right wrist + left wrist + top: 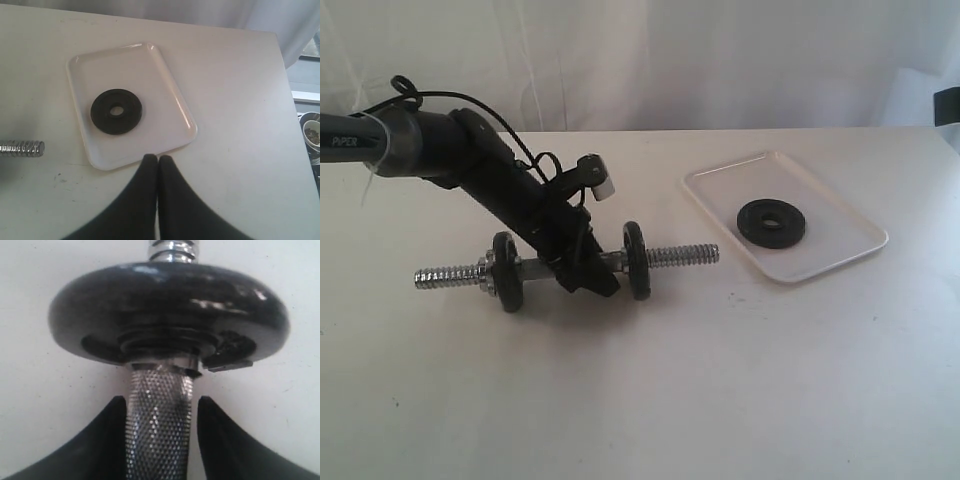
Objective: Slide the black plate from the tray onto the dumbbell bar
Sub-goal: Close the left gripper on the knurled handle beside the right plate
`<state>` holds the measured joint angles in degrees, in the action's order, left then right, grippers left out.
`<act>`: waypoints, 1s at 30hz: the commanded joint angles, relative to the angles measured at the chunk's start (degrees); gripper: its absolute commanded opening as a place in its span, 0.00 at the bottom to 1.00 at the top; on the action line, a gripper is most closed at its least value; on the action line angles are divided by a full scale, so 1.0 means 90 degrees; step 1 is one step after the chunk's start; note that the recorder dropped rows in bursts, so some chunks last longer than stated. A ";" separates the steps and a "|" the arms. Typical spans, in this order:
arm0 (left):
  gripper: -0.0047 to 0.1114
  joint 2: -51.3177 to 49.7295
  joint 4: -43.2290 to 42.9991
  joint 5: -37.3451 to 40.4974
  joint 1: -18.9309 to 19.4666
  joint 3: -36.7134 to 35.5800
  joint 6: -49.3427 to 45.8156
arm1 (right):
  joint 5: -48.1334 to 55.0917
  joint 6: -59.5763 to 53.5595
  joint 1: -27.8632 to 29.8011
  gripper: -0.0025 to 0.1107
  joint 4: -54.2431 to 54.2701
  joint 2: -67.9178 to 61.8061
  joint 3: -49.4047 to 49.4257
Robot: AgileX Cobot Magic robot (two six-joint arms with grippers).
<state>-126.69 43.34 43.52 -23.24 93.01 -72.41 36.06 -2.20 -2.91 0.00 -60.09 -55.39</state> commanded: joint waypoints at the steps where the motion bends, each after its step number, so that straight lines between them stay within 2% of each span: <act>1: 0.41 -0.0146 -0.0386 0.0114 -0.0035 -0.0043 -0.0120 | -0.0051 -0.0059 -0.0006 0.02 0.0000 -0.0012 0.0016; 6: 0.42 -0.0146 -0.0924 0.0103 -0.0035 -0.0034 -0.0120 | -0.0070 -0.0059 -0.0006 0.02 0.0000 -0.0012 0.0016; 12: 0.55 -0.0146 -0.0924 -0.0078 -0.0035 -0.0034 -0.0162 | -0.0085 -0.0059 -0.0006 0.02 0.0000 -0.0012 0.0016; 15: 0.53 -0.0146 -0.1049 -0.0020 -0.0098 -0.0034 -0.0171 | -0.0085 -0.0059 -0.0006 0.02 0.0000 -0.0012 0.0016; 18: 0.48 -0.0146 -0.1595 -0.0104 -0.0249 -0.0034 -0.0171 | -0.0100 -0.0059 -0.0006 0.02 0.0000 -0.0012 0.0016; 22: 0.42 -0.0146 -0.1786 -0.0232 -0.0438 -0.0034 -0.0171 | -0.0100 -0.0059 -0.0006 0.02 0.0000 -0.0012 0.0016; 30: 0.41 -0.0151 -0.1818 -0.0398 -0.0536 -0.0034 -0.0123 | -0.0110 -0.0059 -0.0006 0.02 0.0000 -0.0012 0.0016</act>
<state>-126.12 27.02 37.98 -27.16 93.81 -74.05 35.83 -2.20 -2.91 0.00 -60.09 -55.39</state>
